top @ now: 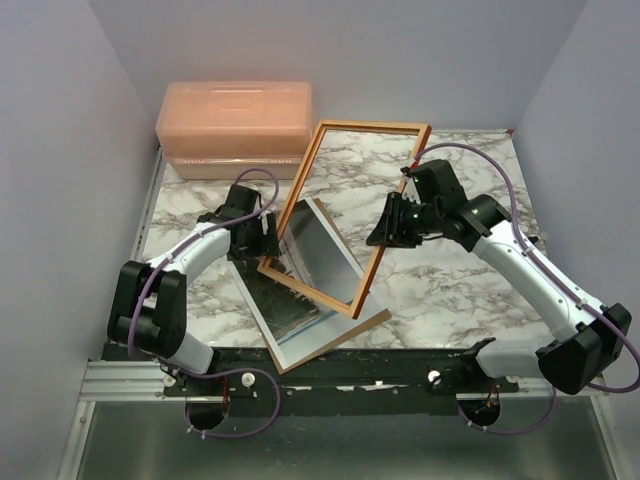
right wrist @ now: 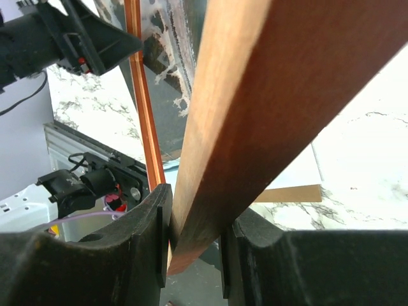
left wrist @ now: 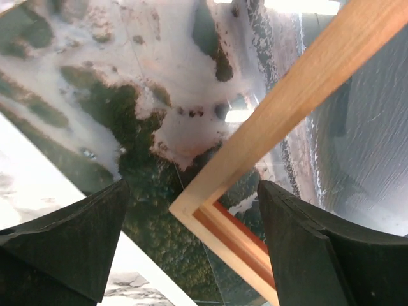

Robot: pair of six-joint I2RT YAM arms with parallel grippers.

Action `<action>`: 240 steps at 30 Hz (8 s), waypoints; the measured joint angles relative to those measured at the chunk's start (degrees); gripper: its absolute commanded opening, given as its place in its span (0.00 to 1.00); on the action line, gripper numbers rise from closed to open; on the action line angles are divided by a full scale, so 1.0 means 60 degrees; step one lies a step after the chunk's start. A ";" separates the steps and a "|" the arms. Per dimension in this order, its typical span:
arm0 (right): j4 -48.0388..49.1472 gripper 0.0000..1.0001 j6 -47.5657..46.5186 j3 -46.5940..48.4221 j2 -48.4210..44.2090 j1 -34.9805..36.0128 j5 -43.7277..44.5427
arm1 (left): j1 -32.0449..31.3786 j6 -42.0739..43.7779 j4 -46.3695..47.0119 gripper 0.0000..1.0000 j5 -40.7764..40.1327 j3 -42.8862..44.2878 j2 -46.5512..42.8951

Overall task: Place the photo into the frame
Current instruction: Turn over the photo frame at the center of the board, then move the photo frame to the center of the board.

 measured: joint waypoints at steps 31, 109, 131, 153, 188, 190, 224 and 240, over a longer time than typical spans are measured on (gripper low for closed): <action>0.1796 0.67 0.1603 -0.1344 -0.1887 -0.0029 0.1086 | -0.0994 -0.1388 0.1563 0.00 0.2182 -0.2095 -0.1304; -0.0765 0.00 -0.1122 0.3508 0.0831 -0.1588 0.2371 | -0.2448 -0.1464 0.1402 0.90 0.2466 -0.1738 -0.2805; -0.0998 0.00 -0.1960 0.3781 0.2098 -0.4054 0.0754 | -0.3279 -0.1876 0.1883 0.62 0.2470 0.0816 0.1308; -0.0503 0.37 -0.1989 0.3246 0.1891 -0.4189 0.0856 | -0.3224 -0.2463 0.2732 0.00 0.3151 0.2229 0.3810; -0.1373 1.00 -0.2324 0.2240 0.1162 -0.4200 0.5078 | -0.3406 -0.3523 0.3421 0.00 0.3264 0.2226 0.3960; -0.1209 1.00 -0.2320 0.2011 0.1031 -0.4200 0.4830 | -0.3421 -0.3548 0.3475 0.09 0.3293 0.2226 0.3967; 0.1763 0.38 -0.0197 0.0459 0.6011 0.1198 0.3078 | -0.2146 -0.2364 0.2244 0.83 0.1213 -0.2055 -0.5031; 0.1173 0.00 0.0058 0.1075 0.6233 0.1687 0.4830 | -0.2925 -0.2229 0.1628 0.70 0.0608 -0.2546 -0.2590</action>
